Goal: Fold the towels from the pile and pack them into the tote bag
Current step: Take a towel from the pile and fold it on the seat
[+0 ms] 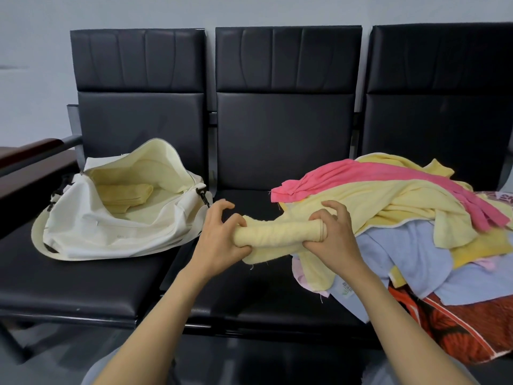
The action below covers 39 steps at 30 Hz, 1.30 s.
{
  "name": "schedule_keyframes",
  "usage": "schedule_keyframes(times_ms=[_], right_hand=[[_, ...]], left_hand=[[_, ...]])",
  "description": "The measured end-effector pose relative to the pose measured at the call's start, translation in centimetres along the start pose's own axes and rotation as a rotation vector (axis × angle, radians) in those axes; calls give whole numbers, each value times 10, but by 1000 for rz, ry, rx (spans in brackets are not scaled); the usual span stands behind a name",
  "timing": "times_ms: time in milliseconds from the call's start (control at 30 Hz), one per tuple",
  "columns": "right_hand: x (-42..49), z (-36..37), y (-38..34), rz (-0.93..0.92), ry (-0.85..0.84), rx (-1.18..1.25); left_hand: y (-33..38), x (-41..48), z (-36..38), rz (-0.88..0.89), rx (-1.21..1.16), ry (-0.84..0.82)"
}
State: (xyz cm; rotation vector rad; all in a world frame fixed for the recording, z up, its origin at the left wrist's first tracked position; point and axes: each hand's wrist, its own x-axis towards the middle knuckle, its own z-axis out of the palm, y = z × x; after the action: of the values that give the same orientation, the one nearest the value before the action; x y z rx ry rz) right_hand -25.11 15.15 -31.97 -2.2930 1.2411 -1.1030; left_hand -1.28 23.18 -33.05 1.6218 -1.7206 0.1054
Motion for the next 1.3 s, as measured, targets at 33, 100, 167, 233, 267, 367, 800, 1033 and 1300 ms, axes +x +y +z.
schedule_keyframes(times_ms=[33, 100, 167, 233, 267, 367, 800, 1033, 1300], right_hand=[[0, -4, -1, 6, -40, 106], [0, -9, -5, 50, -140, 314], [-3, -9, -8, 91, -175, 424], [-3, -6, -11, 112, -183, 415], [-2, -4, -13, 127, -195, 404], [2, 5, -20, 183, -219, 364], [109, 61, -77, 450, -780, 717], [196, 185, -159, 186, -534, 391], [222, 321, -215, 239, -626, 207]], left_hand=[[1, 0, -6, -53, -162, -47], [8, -1, -16, -197, -444, -91], [13, -1, -21, -278, -620, -38], [17, -2, -23, -329, -737, 10], [17, -2, -23, -356, -763, 13], [13, -3, -24, -481, -781, -36], [-92, 52, -80, -701, -815, -183], [-204, 88, -123, -607, -216, 90], [-296, 96, -120, -690, 838, -200]])
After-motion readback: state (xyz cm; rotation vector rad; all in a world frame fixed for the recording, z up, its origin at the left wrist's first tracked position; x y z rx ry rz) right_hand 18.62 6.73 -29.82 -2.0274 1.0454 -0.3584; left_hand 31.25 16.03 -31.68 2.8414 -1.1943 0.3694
